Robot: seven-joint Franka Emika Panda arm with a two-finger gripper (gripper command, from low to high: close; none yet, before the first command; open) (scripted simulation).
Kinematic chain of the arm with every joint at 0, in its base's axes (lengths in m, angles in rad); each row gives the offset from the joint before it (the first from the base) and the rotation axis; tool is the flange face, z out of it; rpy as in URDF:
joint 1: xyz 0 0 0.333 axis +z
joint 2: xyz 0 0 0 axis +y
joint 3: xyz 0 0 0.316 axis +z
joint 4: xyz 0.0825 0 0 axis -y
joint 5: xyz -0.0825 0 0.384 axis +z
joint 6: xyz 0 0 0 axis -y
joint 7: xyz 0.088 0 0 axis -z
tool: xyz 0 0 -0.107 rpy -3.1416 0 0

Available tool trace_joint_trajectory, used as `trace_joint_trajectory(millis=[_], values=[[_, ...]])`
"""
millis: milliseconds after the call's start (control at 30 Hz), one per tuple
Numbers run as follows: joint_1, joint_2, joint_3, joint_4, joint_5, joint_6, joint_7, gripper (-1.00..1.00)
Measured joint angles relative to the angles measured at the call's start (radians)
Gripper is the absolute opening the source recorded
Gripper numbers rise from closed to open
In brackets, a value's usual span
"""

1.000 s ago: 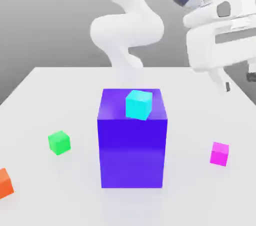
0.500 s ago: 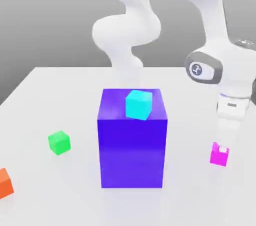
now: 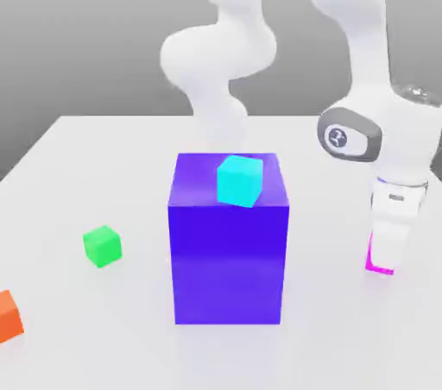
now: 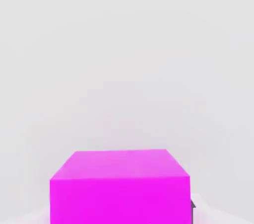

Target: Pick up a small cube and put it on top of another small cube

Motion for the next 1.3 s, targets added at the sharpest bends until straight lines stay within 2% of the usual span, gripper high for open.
trace_joint_trajectory(millis=[167,333,600,900,1300], values=[[-0.034,-0.066,-0.001,0.035,0.062,-0.012,-0.029,-1.00],[-0.104,-0.121,-0.051,0.068,0.051,-0.009,-0.072,-1.00],[-0.297,-0.238,-0.178,0.082,-0.076,-0.040,-0.176,-1.00],[-0.532,-0.374,-0.321,0.095,-0.287,-0.083,-0.258,-1.00],[-0.750,-0.496,-0.584,-0.046,-0.423,-0.195,-0.614,-1.00]])
